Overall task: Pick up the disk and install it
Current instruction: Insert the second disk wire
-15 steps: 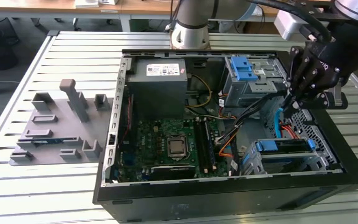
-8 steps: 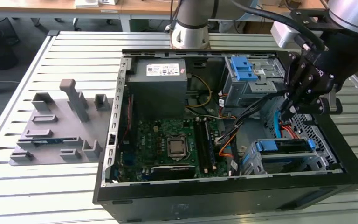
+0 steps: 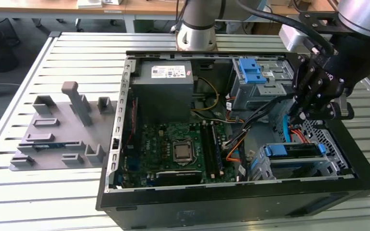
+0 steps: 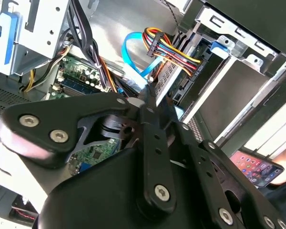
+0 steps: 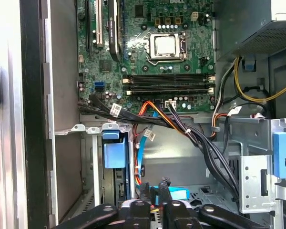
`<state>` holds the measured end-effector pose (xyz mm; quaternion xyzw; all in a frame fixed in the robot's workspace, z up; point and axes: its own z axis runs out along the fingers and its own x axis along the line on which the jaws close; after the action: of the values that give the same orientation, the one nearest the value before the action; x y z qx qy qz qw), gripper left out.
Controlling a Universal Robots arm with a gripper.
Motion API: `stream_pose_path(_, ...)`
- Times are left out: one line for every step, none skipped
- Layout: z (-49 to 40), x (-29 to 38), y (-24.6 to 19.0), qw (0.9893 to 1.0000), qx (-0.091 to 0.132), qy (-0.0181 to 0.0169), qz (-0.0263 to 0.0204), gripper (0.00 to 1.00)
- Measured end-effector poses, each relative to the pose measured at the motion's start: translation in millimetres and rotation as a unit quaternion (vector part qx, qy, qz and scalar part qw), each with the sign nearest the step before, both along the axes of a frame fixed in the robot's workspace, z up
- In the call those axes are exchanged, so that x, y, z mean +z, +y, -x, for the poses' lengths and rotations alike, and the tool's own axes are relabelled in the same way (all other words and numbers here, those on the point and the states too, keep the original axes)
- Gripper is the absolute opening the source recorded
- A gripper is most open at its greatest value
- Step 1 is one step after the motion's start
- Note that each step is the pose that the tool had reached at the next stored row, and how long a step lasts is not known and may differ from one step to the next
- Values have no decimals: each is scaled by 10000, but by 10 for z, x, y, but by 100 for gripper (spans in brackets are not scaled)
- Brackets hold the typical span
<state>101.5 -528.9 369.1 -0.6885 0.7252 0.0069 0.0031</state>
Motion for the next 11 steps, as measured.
stream_pose_path(0,-1,0,10000,0,0,3,19)
stream_pose_path(0,-1,0,10000,0,0,6,25)
stream_pose_path(0,-2,0,10000,0,0,11,25)
stream_pose_path(0,-2,0,10000,0,0,14,25)
stream_pose_path(0,-5,0,10000,0,0,19,25)
stream_pose_path(0,-7,0,10000,0,0,26,25)
stream_pose_path(0,-8,0,10000,0,0,33,25)
stream_pose_path(0,-9,0,10000,0,0,38,25)
stream_pose_path(0,-9,0,10000,0,0,40,25)
stream_pose_path(0,-9,0,10000,0,0,41,23)
stream_pose_path(0,-9,0,10000,0,0,41,17)
